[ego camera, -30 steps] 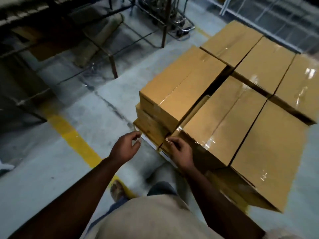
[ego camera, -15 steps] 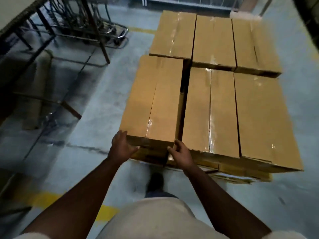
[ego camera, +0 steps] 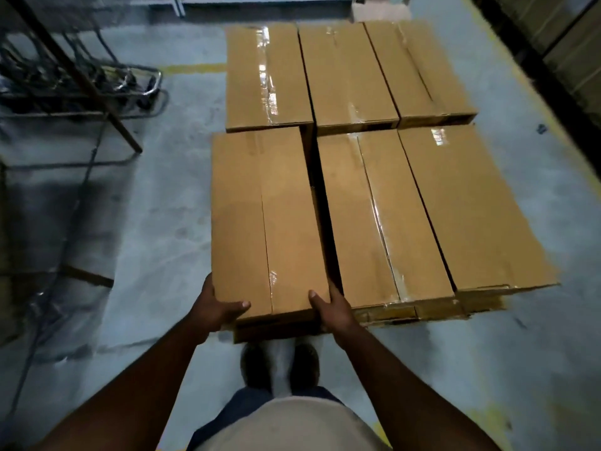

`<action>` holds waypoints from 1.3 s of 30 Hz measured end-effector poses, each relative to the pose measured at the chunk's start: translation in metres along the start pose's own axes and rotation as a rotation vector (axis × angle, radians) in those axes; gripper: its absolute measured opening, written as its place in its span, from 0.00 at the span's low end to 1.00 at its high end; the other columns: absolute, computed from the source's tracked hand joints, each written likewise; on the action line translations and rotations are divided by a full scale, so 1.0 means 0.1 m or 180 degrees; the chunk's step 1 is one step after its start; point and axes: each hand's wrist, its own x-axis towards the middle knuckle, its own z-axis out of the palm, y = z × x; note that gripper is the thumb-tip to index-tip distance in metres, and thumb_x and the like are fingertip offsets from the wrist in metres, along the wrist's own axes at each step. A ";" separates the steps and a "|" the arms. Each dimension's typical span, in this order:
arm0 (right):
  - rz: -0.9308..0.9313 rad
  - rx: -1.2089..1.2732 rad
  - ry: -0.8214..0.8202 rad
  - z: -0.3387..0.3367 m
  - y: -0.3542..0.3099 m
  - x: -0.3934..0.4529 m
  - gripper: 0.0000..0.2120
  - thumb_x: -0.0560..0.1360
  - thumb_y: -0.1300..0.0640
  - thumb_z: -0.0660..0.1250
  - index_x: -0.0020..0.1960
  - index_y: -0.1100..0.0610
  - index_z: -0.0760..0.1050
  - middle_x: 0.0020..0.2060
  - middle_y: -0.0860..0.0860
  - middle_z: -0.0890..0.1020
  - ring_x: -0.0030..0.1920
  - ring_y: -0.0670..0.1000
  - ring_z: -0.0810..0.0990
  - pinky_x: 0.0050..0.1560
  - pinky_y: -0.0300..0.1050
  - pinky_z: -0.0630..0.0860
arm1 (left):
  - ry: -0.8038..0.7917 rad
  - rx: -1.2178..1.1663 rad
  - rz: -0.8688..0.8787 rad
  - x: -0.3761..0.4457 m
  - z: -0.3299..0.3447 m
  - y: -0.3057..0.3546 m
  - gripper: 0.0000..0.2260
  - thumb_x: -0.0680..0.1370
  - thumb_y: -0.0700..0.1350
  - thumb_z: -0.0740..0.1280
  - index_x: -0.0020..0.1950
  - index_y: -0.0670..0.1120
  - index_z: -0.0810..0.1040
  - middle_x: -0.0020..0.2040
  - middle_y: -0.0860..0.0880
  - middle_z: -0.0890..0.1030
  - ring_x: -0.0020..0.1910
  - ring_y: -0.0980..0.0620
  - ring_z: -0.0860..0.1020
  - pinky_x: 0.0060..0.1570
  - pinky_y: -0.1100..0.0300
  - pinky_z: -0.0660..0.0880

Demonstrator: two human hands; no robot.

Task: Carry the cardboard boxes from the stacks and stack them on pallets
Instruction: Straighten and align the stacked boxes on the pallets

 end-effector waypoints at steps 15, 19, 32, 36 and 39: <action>-0.0245 -0.0275 0.0698 0.05 0.03 -0.16 0.23 0.83 0.58 0.68 0.76 0.57 0.70 0.65 0.50 0.79 0.67 0.52 0.77 0.70 0.48 0.73 | -0.0325 0.0057 0.0239 0.08 0.00 -0.05 0.53 0.66 0.48 0.85 0.81 0.58 0.54 0.69 0.51 0.73 0.66 0.47 0.74 0.64 0.46 0.77; -0.0156 -0.0578 0.1150 0.17 0.01 -0.14 0.27 0.83 0.55 0.67 0.79 0.60 0.65 0.73 0.56 0.75 0.74 0.57 0.72 0.72 0.46 0.67 | -0.0352 0.0137 0.0332 0.09 0.02 -0.04 0.55 0.63 0.54 0.85 0.80 0.61 0.52 0.69 0.52 0.72 0.67 0.47 0.74 0.65 0.44 0.76; -0.0706 -0.1196 0.1493 0.00 0.14 -0.26 0.28 0.80 0.54 0.70 0.77 0.58 0.70 0.73 0.54 0.76 0.70 0.56 0.77 0.69 0.50 0.75 | 0.0422 0.1192 0.0497 0.01 0.32 0.09 0.49 0.71 0.62 0.77 0.82 0.53 0.50 0.78 0.46 0.64 0.75 0.41 0.67 0.71 0.39 0.71; -0.1094 -0.0768 0.1254 -0.39 0.16 -0.22 0.21 0.81 0.55 0.68 0.73 0.52 0.75 0.68 0.48 0.79 0.64 0.49 0.80 0.63 0.54 0.80 | 0.1149 0.2159 0.1250 -0.06 0.82 0.37 0.39 0.79 0.55 0.71 0.83 0.46 0.55 0.84 0.45 0.53 0.83 0.42 0.52 0.79 0.41 0.56; -0.1428 -0.0682 0.1228 -0.89 0.15 -0.18 0.18 0.81 0.56 0.68 0.70 0.47 0.77 0.62 0.42 0.81 0.56 0.41 0.81 0.56 0.50 0.83 | 0.0742 0.2487 0.1938 -0.10 1.46 0.57 0.35 0.79 0.56 0.71 0.82 0.49 0.61 0.84 0.49 0.55 0.83 0.48 0.51 0.79 0.46 0.51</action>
